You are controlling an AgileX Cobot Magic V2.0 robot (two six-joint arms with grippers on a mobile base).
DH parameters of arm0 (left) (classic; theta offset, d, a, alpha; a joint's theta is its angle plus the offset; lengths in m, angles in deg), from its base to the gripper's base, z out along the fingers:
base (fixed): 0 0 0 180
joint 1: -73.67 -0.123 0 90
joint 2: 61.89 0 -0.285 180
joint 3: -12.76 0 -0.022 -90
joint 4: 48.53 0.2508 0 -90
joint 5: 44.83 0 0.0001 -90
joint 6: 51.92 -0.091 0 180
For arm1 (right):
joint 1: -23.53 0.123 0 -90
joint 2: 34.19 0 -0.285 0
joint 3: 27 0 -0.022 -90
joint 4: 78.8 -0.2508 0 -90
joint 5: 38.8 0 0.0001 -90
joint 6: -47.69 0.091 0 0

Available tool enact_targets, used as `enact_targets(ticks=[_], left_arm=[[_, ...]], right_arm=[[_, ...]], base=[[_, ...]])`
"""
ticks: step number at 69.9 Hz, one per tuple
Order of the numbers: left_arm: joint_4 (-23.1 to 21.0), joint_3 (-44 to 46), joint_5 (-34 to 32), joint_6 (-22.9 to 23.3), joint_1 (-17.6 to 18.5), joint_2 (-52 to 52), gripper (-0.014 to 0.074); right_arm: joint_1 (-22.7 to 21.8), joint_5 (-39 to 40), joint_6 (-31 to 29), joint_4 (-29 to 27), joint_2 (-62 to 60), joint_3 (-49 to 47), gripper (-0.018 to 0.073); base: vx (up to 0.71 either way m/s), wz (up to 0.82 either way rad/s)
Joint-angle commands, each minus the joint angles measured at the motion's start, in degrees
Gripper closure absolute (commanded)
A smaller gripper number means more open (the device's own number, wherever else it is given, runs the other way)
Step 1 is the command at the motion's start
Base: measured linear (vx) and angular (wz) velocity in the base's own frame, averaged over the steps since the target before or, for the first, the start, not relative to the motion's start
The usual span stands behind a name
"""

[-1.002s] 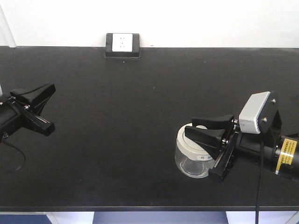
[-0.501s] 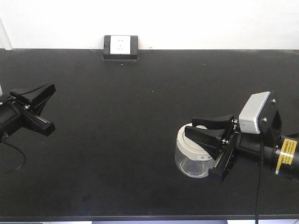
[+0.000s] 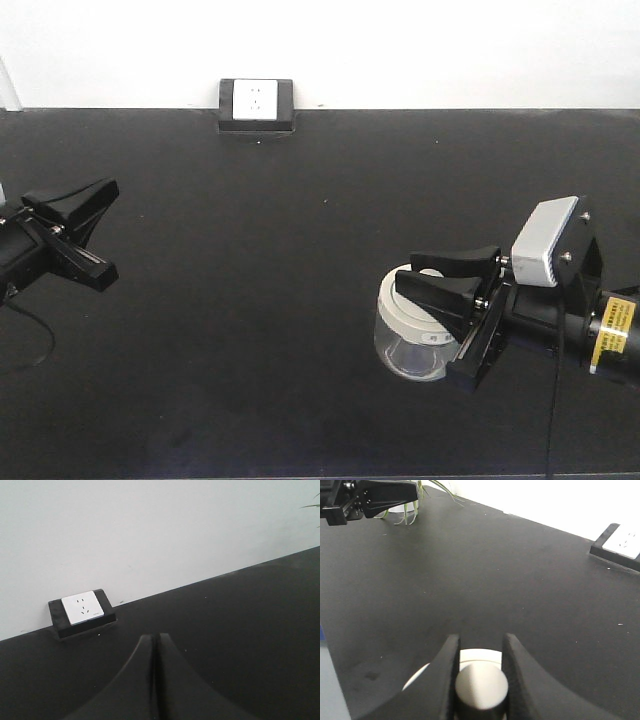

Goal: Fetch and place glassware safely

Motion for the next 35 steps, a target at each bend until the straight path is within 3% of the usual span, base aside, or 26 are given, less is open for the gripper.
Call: enact_targets(ticks=[1,35], left_arm=[[-1.95,1.22,-3.9,0.49,0.06,-1.51,0.0603],[-1.95,1.22,-3.99,0.48,0.06,-1.51,0.0603]], right_arm=[[-0.23,3.55,-0.04,-3.13,-1.4,-1.63,0.056],[-0.23,3.55,-0.04,-3.13,-1.29,-1.63,0.056]], base=[[0.03,0.0],[0.02,0.01]])
